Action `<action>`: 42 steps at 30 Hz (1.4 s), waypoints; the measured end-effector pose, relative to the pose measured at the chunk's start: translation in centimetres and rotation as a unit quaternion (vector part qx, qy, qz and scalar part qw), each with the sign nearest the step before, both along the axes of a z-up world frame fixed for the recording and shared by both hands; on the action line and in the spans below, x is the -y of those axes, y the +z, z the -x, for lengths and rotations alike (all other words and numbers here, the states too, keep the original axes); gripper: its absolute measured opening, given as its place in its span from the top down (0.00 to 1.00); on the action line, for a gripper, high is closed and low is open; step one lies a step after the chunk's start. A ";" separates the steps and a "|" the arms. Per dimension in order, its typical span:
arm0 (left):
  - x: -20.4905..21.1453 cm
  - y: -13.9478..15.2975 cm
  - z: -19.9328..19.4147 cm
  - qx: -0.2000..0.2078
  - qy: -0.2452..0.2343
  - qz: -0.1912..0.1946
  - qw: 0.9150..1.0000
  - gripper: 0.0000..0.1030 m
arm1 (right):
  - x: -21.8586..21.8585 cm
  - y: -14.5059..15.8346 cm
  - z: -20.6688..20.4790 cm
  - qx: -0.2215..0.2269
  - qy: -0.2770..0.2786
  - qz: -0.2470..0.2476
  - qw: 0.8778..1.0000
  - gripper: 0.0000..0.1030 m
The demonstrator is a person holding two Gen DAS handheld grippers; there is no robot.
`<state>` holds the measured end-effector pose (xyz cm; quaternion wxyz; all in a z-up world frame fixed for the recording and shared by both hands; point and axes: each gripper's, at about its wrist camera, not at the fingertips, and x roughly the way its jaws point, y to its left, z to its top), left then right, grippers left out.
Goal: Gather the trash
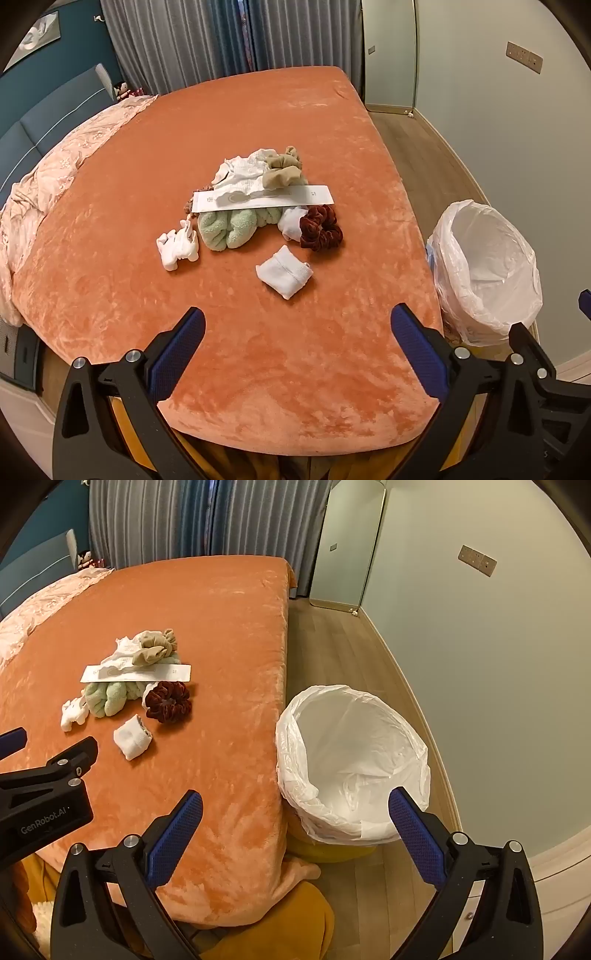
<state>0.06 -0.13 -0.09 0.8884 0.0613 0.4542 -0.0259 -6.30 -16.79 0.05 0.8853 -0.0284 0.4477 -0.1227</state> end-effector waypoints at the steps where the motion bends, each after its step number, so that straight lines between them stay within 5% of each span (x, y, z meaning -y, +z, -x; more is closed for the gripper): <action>1: -0.1 0.0 0.0 -0.002 0.000 0.006 1.000 0.07 | -0.1 0.0 0.0 0.000 0.000 0.009 1.000 0.07; 42: 0.4 0.2 0.1 0.004 -0.003 0.002 1.000 0.07 | 0.6 0.8 -0.4 0.002 -0.014 0.005 1.000 0.07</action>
